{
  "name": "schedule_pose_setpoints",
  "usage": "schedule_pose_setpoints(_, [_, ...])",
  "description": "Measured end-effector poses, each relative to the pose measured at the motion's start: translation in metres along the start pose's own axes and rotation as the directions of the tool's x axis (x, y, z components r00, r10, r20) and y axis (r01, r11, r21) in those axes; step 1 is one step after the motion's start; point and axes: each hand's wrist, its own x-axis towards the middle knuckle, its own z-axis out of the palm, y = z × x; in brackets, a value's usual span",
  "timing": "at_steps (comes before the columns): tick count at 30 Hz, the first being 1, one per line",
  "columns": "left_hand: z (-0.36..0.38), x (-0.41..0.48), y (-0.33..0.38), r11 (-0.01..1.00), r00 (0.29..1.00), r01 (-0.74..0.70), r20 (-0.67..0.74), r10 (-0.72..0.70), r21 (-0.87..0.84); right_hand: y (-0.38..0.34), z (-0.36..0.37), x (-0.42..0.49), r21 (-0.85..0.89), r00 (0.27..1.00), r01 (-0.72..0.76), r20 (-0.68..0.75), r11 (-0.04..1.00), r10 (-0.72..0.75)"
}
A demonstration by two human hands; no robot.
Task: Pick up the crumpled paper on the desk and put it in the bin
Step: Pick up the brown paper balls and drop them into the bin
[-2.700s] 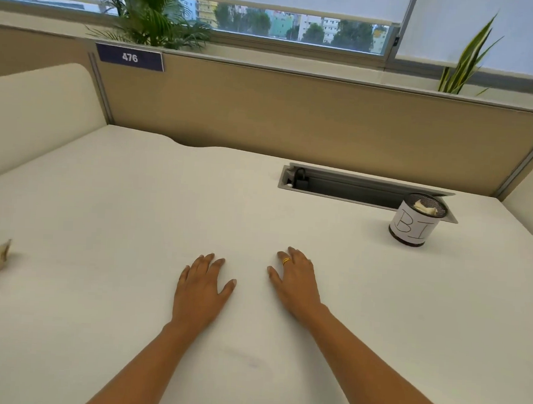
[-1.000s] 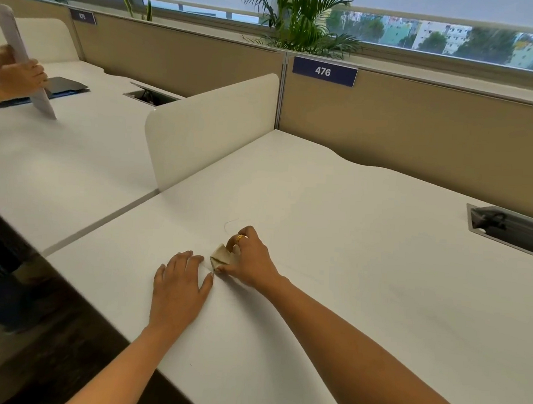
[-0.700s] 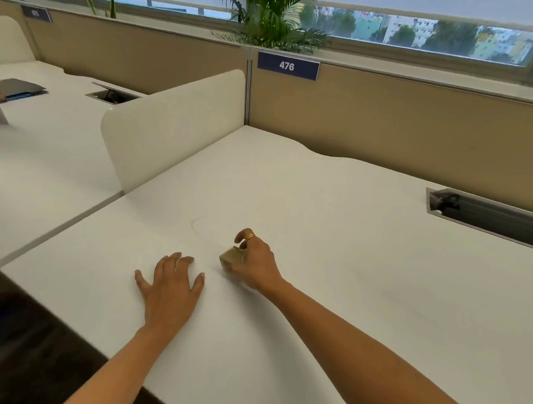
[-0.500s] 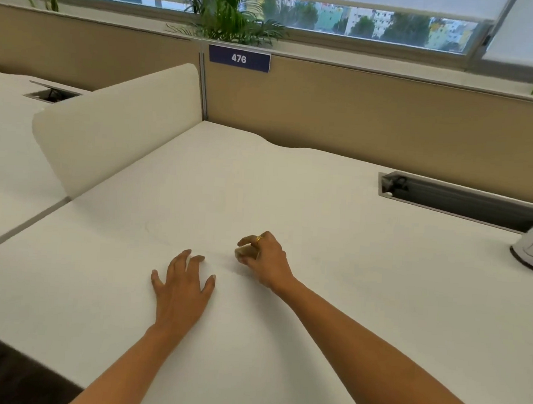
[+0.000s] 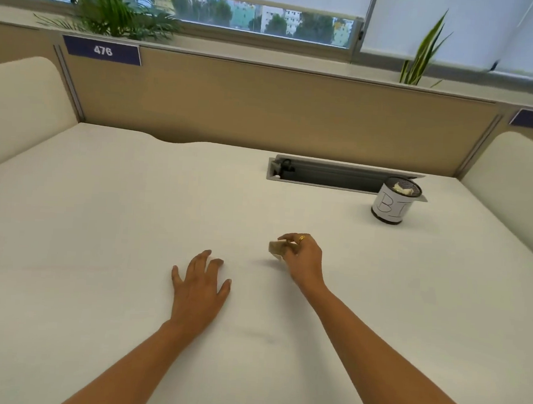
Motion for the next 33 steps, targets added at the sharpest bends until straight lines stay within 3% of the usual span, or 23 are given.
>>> schedule_pose_setpoints(9, [0.033, 0.023, 0.078, 0.989, 0.990, -0.137, 0.013, 0.138, -0.064, 0.033, -0.084, 0.024, 0.014, 0.979, -0.124, -0.161, 0.992, 0.125])
schedule_pose_setpoints(18, [0.054, 0.066, 0.117, 0.985, 0.988, -0.141, 0.055, 0.148, -0.101, 0.043, -0.137, 0.076, 0.023, 0.942, -0.086, -0.325, 0.996, 0.089])
schedule_pose_setpoints(24, [0.063, 0.100, 0.132, 0.989, 0.988, -0.132, 0.075, 0.136, -0.059, 0.030, -0.174, 0.132, -0.007, 0.882, 0.053, -0.468, 0.999, -0.050])
schedule_pose_setpoints(33, [0.075, 0.141, 0.141, 0.992, 0.991, -0.108, 0.069, 0.113, -0.061, 0.025, -0.222, 0.197, -0.400, 0.764, 0.164, -0.527, 0.902, -0.372])
